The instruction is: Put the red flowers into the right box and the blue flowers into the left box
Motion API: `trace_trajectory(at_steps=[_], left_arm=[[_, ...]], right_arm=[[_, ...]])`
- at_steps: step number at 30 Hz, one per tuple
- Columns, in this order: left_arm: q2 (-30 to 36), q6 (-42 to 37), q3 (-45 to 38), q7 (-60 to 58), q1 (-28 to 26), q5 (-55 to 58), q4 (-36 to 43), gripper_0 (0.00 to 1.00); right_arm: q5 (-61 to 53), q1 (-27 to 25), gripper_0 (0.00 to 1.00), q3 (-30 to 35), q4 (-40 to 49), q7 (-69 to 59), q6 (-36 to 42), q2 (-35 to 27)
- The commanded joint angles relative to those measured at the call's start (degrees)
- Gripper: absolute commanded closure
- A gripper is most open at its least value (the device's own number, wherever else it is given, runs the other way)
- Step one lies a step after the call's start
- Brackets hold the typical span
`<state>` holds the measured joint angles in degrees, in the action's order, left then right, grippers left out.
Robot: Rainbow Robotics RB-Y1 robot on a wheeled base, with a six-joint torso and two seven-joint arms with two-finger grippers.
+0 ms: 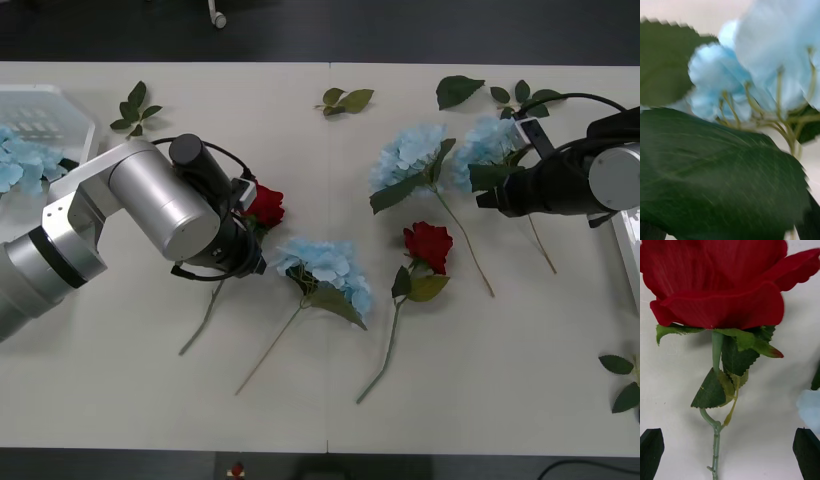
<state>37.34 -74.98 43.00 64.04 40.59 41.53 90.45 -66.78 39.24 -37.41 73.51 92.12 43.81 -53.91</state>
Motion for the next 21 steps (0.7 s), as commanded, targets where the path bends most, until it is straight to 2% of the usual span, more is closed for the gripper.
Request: trace_trajectory(at_steps=[1,11,21], left_arm=[[-1.4,0.36,-0.99,4.51,2.39,-1.1,-3.09,0.0],[-2.1,0.8,0.86,5.57,2.57,-2.42,-4.94,0.0],[-2.98,2.56,2.44,5.65,2.66,-2.42,-7.4,0.0]], right_arm=[[0.86,2.16,0.11,1.99,-2.23,-0.45,-1.27,1.88],[2.53,2.6,0.1,0.23,-5.13,0.61,-1.45,2.14],[2.88,5.76,0.11,-3.29,-11.99,1.93,-3.82,4.34]])
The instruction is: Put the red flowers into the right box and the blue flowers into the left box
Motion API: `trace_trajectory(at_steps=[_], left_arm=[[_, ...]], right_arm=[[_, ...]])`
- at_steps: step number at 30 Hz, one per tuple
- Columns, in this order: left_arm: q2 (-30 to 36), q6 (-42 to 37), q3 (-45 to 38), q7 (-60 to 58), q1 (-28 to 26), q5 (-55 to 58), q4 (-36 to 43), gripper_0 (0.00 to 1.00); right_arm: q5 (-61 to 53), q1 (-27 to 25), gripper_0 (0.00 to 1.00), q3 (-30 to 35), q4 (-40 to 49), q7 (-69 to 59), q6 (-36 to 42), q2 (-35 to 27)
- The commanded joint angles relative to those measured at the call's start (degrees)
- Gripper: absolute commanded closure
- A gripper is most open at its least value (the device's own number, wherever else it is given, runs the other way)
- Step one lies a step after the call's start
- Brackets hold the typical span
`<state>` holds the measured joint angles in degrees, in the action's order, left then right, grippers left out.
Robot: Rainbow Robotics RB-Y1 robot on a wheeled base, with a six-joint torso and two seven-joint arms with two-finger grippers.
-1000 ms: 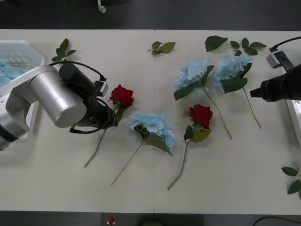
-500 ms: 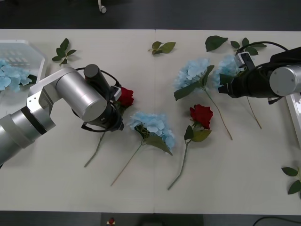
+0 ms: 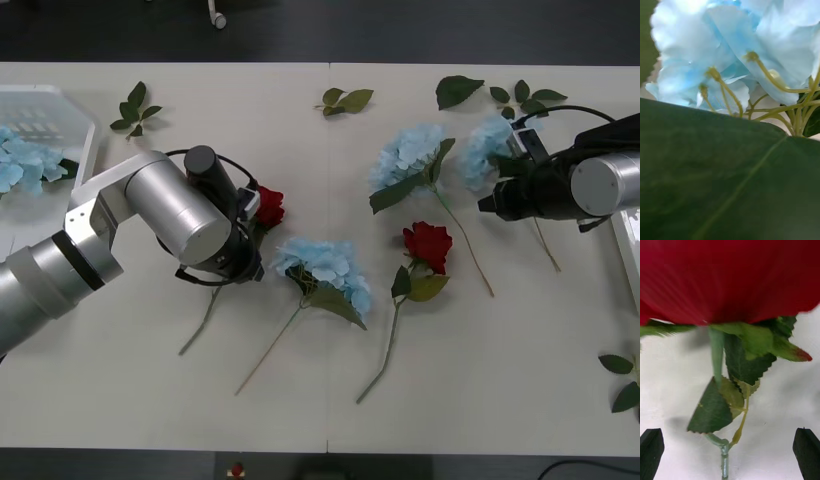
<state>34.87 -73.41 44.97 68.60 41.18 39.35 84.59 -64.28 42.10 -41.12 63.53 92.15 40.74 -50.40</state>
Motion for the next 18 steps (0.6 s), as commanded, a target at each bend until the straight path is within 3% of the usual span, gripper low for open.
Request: trace_trajectory(at_steps=[1,5,6,8,10,11,18], left_arm=[[-0.77,0.99,0.47,1.09,2.06,-0.24,-1.89,0.0],[-1.83,0.99,0.47,1.18,2.15,-0.59,-3.12,0.0],[-1.91,0.99,0.47,1.09,2.15,-0.68,-3.12,0.05],[-2.09,0.99,0.47,1.09,2.15,-0.68,-3.12,0.33],[-2.09,0.99,0.47,1.09,2.15,-0.85,-3.12,0.92],[-2.09,0.9,0.47,1.18,2.15,-0.94,-3.12,1.0],[-2.09,0.99,0.47,1.36,2.68,-1.29,-2.94,1.0]], right_arm=[[0.38,2.9,0.1,0.25,-2.19,1.98,-0.93,0.83],[0.11,3.17,0.11,0.25,-2.19,2.42,-1.02,0.57],[-0.06,3.26,0.11,0.43,-2.19,2.78,-1.02,0.3],[-0.24,3.34,0.1,0.43,-2.01,3.04,-1.02,0.04],[-0.5,3.43,0.11,0.43,-1.48,3.3,-1.11,-0.67],[-0.59,3.61,0.11,0.43,-1.48,3.39,-1.37,-0.84],[-0.59,3.52,0.11,0.25,-2.19,4.18,-1.46,-1.28]])
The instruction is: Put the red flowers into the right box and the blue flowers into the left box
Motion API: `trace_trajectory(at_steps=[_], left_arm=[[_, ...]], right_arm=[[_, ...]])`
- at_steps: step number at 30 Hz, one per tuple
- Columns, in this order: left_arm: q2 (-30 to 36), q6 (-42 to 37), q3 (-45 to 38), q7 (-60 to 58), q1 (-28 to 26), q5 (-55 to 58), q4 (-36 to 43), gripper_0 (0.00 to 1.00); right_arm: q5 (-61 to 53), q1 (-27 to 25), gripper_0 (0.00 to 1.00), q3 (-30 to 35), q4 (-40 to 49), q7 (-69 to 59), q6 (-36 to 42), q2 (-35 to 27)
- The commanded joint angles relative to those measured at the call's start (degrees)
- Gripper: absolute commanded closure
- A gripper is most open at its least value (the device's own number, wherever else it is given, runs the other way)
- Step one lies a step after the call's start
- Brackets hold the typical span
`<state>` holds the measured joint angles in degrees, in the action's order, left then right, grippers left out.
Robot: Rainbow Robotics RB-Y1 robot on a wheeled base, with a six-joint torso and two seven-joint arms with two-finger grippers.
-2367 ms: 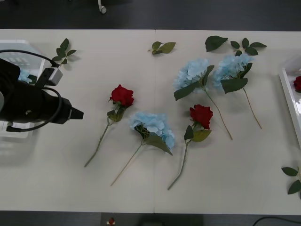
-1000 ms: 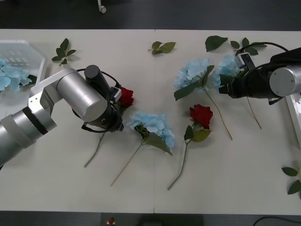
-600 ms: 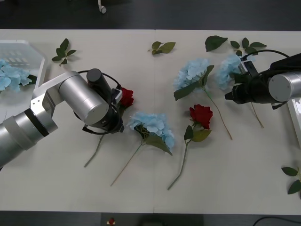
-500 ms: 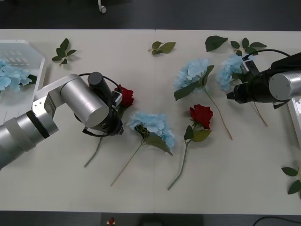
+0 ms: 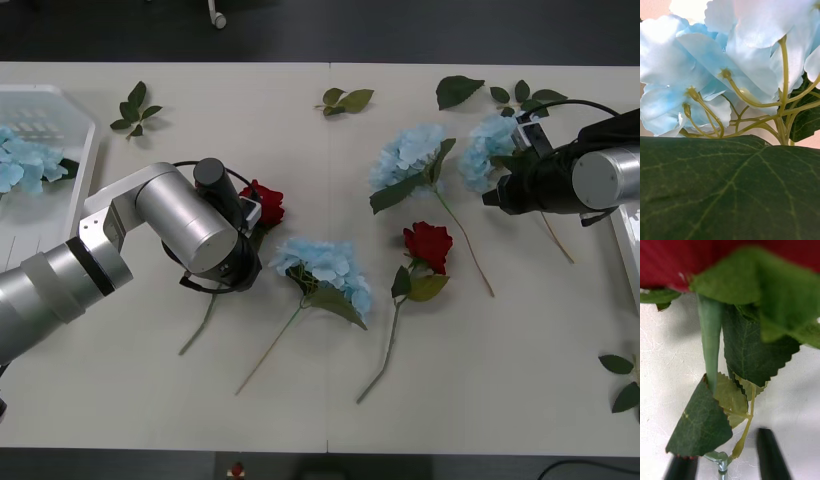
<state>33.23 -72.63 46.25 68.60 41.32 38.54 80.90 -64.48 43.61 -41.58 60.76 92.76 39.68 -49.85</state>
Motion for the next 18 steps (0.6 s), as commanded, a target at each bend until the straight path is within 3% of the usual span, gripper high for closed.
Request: trace_trajectory(at_steps=[1,12,18], left_arm=[[-0.36,0.21,-0.81,1.53,2.63,-0.92,1.02,1.0],[3.42,0.65,-4.68,1.97,2.28,-2.24,7.61,1.0],[5.26,0.56,-11.89,2.76,-0.36,-1.18,12.88,1.0]], right_arm=[[-0.38,2.01,0.11,0.71,0.5,3.83,-0.4,-1.92],[-0.29,2.71,0.11,0.71,-1.96,5.23,-0.57,-2.01],[-0.38,3.33,0.11,0.54,-2.67,5.85,-0.48,-2.18]])
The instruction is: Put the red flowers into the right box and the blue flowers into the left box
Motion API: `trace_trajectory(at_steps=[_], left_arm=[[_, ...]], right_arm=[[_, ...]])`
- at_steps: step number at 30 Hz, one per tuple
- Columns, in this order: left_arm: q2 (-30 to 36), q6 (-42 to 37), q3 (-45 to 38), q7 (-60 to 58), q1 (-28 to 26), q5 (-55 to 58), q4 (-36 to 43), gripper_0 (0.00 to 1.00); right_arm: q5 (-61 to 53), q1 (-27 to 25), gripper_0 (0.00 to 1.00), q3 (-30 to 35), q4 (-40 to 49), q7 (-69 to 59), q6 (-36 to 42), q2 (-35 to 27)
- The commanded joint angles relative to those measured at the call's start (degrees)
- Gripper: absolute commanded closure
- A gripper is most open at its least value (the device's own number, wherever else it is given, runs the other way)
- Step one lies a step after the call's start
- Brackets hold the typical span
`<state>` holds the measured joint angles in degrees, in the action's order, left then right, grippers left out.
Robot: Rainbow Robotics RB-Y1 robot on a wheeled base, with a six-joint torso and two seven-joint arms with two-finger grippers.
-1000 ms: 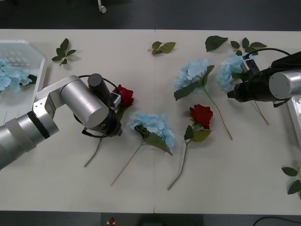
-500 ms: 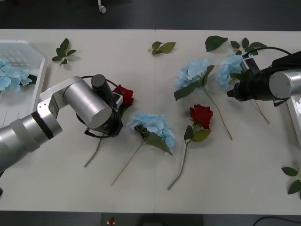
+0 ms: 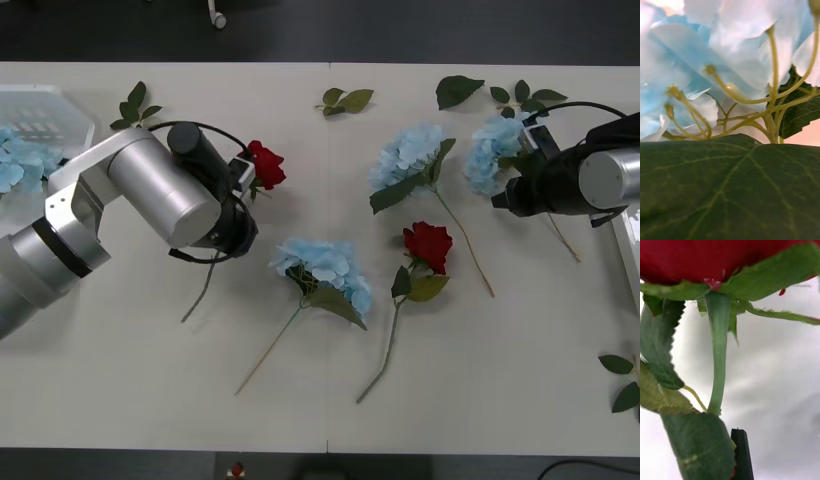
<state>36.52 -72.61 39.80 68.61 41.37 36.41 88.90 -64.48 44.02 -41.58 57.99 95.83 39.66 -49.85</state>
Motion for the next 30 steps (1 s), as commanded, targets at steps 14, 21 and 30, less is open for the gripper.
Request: trace_trajectory(at_steps=[14,21,30], left_arm=[[-1.28,0.1,-22.66,4.51,-6.21,18.43,19.03,1.0],[-3.48,0.1,-27.93,5.04,-6.12,32.32,18.42,1.0],[-3.48,0.36,-33.38,11.72,-5.77,49.37,18.24,1.0]], right_arm=[[-0.73,3.0,0.11,0.1,0.11,3.93,-0.63,-3.5],[-10.4,3.0,0.11,0.19,5.65,7.18,2.44,-9.65],[-42.3,2.83,0.11,1.59,6.08,24.23,10.79,-18.97]])
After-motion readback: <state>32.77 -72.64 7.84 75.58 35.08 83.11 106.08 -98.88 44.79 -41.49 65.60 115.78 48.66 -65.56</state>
